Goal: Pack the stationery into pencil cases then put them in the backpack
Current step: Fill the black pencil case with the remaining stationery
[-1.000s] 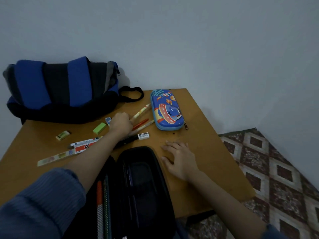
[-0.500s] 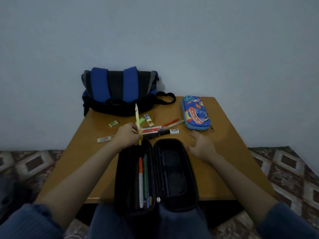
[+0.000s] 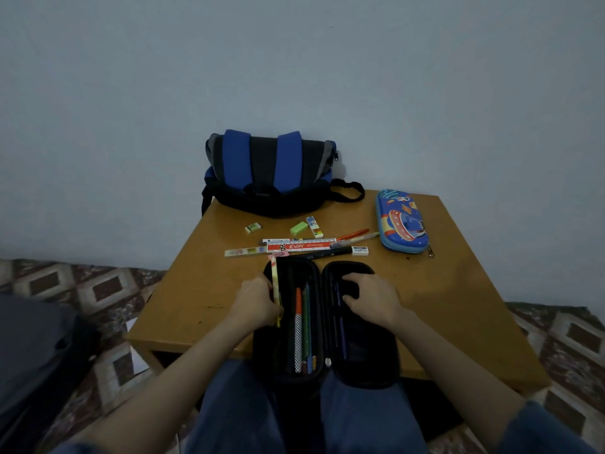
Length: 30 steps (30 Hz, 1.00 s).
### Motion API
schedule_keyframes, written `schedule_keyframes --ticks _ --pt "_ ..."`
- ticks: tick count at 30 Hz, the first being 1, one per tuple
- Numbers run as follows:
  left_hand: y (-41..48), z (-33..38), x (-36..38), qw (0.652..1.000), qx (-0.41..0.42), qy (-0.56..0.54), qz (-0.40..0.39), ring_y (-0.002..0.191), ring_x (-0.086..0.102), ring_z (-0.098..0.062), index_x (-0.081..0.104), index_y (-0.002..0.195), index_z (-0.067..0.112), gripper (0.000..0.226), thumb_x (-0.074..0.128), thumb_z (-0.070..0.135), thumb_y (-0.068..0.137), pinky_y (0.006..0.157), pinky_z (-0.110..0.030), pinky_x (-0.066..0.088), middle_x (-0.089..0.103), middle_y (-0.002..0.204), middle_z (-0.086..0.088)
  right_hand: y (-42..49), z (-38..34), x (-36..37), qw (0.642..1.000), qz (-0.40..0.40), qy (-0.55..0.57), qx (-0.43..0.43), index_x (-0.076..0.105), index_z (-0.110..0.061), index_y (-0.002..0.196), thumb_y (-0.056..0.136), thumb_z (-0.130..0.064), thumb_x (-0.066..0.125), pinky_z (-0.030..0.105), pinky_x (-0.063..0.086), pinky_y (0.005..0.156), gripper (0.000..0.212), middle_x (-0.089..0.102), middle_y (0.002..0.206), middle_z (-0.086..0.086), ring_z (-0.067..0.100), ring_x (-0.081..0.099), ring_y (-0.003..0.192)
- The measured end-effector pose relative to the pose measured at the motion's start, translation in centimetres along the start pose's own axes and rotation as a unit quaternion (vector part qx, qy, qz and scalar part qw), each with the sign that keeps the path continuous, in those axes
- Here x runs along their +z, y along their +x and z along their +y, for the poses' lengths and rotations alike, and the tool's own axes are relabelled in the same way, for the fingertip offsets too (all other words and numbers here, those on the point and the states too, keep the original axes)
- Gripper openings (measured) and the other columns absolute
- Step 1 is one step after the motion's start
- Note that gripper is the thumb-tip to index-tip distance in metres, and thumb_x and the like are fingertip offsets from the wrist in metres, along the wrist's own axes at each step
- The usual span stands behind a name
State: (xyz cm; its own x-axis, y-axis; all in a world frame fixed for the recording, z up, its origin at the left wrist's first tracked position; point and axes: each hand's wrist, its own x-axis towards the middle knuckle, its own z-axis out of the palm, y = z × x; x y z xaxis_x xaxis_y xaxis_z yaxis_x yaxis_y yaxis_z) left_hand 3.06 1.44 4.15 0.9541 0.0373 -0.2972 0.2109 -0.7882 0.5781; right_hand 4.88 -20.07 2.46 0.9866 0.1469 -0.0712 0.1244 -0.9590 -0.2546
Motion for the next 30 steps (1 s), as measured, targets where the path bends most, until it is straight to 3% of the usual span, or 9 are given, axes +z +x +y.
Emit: schedule_keyframes --ticks 3,7,11,18,20,24,30 --pt "-0.1 0.2 0.6 0.999 0.003 0.030 -0.017 0.090 0.066 -0.029 0.049 0.108 0.003 0.032 0.067 0.010 0.083 0.078 -0.040 0.056 0.062 0.103 -0.015 0.0 0.1 0.2 1.000 0.001 -0.013 0.006 0.049 -0.022 0.134 0.091 -0.032 0.053 0.028 0.049 0.084 0.045 0.062 0.125 0.001 0.017 0.057 0.113" --pt "-0.3 0.3 1.1 0.999 0.012 0.028 -0.036 0.080 0.067 -0.027 0.059 0.087 0.002 0.005 0.061 0.006 0.086 0.076 -0.038 0.057 0.064 0.086 -0.014 0.1 0.1 0.4 1.000 0.007 -0.014 0.006 0.052 -0.021 0.131 0.091 -0.033 0.053 0.028 0.049 0.084 0.042 0.062 0.124 -0.001 0.016 0.058 0.112" --pt "-0.2 -0.1 0.8 0.998 -0.023 -0.015 -0.058 0.078 0.070 -0.024 0.070 0.088 -0.004 0.011 0.067 0.006 0.083 0.075 -0.034 0.058 0.071 0.089 -0.016 0.1 0.2 0.3 1.000 0.006 -0.016 0.010 0.053 -0.023 0.130 0.091 -0.034 0.053 0.028 0.050 0.082 0.041 0.063 0.121 0.000 0.017 0.059 0.110" --pt "-1.0 -0.4 0.7 0.991 -0.045 -0.013 -0.127 0.072 0.071 -0.018 0.069 0.092 -0.005 0.013 0.067 0.003 0.082 0.075 -0.031 0.058 0.072 0.089 -0.014 0.2 0.2 0.3 1.000 0.003 -0.018 0.013 0.054 -0.025 0.129 0.091 -0.035 0.053 0.025 0.049 0.077 0.040 0.067 0.114 0.000 0.016 0.062 0.102" --pt "-1.1 -0.4 0.8 0.992 -0.041 -0.031 -0.119 0.061 0.068 -0.015 0.068 0.089 -0.004 0.012 0.061 0.006 0.087 0.071 -0.028 0.059 0.071 0.082 -0.013 0.2 0.2 0.2 1.000 0.002 -0.017 0.014 0.054 -0.025 0.129 0.090 -0.035 0.053 0.026 0.049 0.078 0.040 0.066 0.116 0.000 0.016 0.062 0.103" --pt "-0.7 -0.4 1.2 1.000 0.002 -0.025 -0.013 0.063 0.063 -0.018 0.069 0.087 0.001 0.021 0.060 0.020 0.090 0.066 -0.028 0.056 0.068 0.077 -0.012 0.2 0.3 0.3 1.000 0.001 -0.014 0.013 0.055 -0.024 0.128 0.090 -0.035 0.053 0.026 0.049 0.080 0.039 0.064 0.120 -0.001 0.016 0.060 0.108" --pt "-0.6 0.2 2.1 0.999 0.001 -0.007 -0.037 0.070 0.065 -0.019 0.064 0.078 0.009 0.023 0.064 0.030 0.087 0.070 -0.029 0.055 0.065 0.079 -0.008 0.2 0.4 0.4 1.000 0.009 -0.014 0.011 0.055 -0.024 0.128 0.090 -0.034 0.053 0.025 0.048 0.081 0.039 0.063 0.122 -0.002 0.015 0.058 0.110"
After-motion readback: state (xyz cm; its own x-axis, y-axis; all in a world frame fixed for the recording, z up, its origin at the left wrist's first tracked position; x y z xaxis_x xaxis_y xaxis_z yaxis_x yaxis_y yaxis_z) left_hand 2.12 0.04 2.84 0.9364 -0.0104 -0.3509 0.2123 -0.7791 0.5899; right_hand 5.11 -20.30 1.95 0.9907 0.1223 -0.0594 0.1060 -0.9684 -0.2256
